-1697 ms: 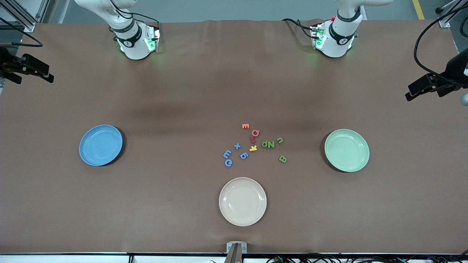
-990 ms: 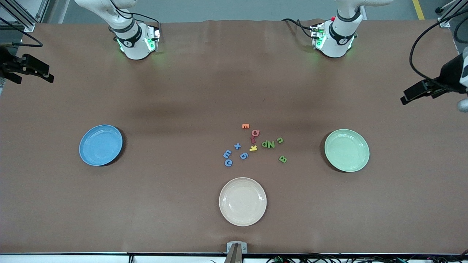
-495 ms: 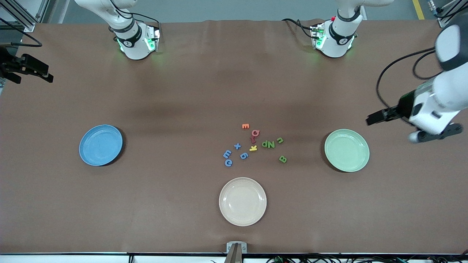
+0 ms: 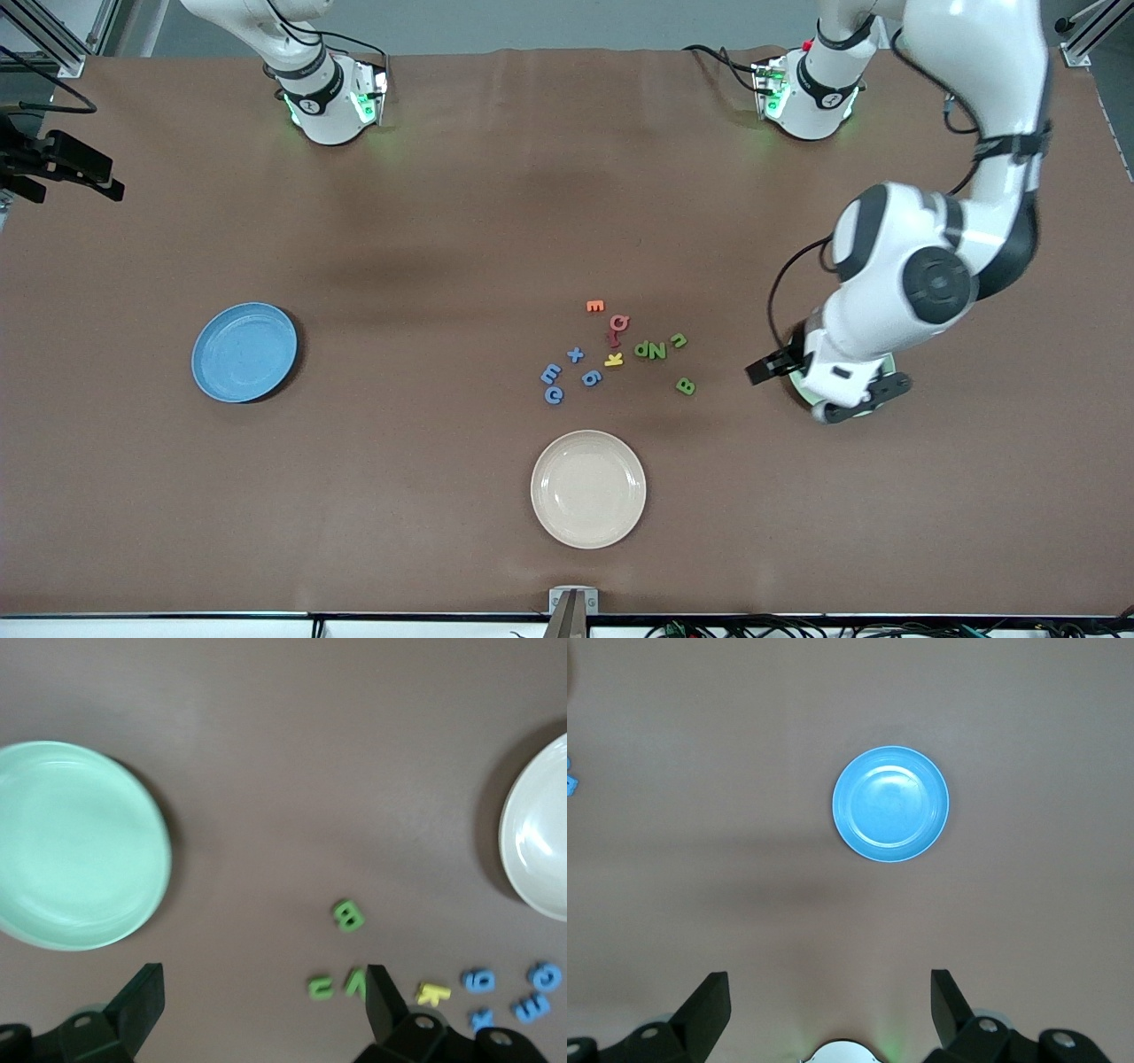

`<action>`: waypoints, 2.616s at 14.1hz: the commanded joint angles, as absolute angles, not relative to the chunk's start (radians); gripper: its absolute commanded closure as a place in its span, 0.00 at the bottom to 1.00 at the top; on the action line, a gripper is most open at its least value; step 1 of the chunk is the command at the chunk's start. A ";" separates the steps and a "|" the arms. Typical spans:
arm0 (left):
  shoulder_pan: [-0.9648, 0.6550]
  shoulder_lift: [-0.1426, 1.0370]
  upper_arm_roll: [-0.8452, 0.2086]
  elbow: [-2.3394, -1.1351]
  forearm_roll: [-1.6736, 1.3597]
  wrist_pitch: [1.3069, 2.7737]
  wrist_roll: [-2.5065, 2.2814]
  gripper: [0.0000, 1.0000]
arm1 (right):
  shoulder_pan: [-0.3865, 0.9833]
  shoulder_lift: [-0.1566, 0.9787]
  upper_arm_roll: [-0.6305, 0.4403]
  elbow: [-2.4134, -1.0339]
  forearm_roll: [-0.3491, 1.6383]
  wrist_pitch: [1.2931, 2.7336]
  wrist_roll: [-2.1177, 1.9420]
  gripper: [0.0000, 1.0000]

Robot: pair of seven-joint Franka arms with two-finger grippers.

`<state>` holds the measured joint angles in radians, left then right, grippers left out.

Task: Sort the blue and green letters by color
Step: 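Reach the left gripper to the green B while the right gripper approaches letters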

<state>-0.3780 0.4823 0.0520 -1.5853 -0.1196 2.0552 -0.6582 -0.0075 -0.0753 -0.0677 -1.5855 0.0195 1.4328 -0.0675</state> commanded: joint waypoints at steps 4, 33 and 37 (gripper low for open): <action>-0.451 0.635 0.057 -1.565 -0.083 2.195 -0.686 0.00 | -0.040 0.066 -0.066 -1.578 0.014 1.486 -0.084 0.00; -0.532 0.790 0.052 -1.582 -0.100 2.361 -0.693 0.69 | 0.652 0.435 -0.058 -1.618 0.138 2.037 1.026 0.00; -0.525 0.781 0.052 -1.585 -0.101 2.358 -0.700 0.78 | 0.710 0.532 -0.058 -1.608 0.140 2.166 1.090 0.00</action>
<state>-0.5289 0.7835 0.0517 -1.5781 -0.1041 2.3438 -0.6865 0.6800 0.4899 -0.0476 -1.6224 0.1253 2.1195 1.0465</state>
